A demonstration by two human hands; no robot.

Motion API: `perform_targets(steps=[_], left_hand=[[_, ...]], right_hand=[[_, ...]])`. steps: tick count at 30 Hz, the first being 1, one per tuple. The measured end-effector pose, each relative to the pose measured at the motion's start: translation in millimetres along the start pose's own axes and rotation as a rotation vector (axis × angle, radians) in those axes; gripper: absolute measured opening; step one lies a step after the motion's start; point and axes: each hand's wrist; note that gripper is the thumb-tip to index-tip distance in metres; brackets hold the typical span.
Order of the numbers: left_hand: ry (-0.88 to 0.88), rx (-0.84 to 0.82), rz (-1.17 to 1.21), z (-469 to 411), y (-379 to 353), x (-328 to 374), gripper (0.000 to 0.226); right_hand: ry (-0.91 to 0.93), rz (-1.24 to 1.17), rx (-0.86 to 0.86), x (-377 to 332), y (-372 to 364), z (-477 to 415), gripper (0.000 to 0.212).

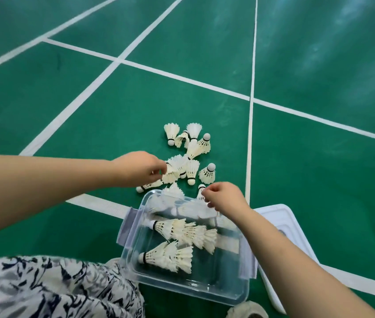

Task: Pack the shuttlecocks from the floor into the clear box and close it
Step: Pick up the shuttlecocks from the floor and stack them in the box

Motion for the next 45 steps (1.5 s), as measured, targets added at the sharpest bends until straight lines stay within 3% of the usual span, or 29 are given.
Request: perform_targets(steps=[4, 8, 13, 16, 20, 27, 30, 32, 36, 41, 45], left_hand=[[0.088, -0.137, -0.093, -14, -4, -37, 0.036], [0.183, -0.229, -0.015, -36, -37, -60, 0.053], [0.261, -0.359, 0.177, -63, -87, -78, 0.071], [0.301, -0.339, 0.302, -73, -109, -77, 0.077], [0.341, -0.237, 0.381, -85, -124, -76, 0.070], [0.428, -0.351, 0.360, -91, -127, -70, 0.036], [0.452, -0.324, 0.362, -94, -124, -64, 0.034], [0.493, -0.286, 0.406, -97, -121, -61, 0.037], [0.531, -0.215, 0.494, -101, -114, -60, 0.043], [0.547, -0.077, 0.558, -89, -116, -52, 0.050], [0.518, 0.090, 0.608, -72, -103, -40, 0.047]], right_hand=[[0.026, 0.169, -0.040, -11, -6, -37, 0.021], [-0.024, 0.246, -0.136, -13, -22, -79, 0.027], [-0.148, 0.266, -0.349, -18, -48, -124, 0.058], [-0.213, 0.171, -0.406, -22, -66, -136, 0.072], [-0.243, 0.168, -0.409, -24, -79, -143, 0.062], [-0.204, -0.089, -0.294, -20, -65, -131, 0.049], [-0.165, -0.119, -0.262, -20, -59, -117, 0.017], [-0.140, -0.081, -0.215, -21, -51, -107, 0.034], [-0.080, -0.154, -0.015, -23, -20, -86, 0.026], [-0.030, -0.301, 0.112, -13, 1, -55, 0.039], [-0.020, -0.386, 0.194, -8, 9, -22, 0.022]])
Point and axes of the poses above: each hand's wrist, its own z-axis away from the middle knuckle, its own y-axis out of the back of the hand, x = y × z, and after that the axes turned 6 degrees about -x, right-handed
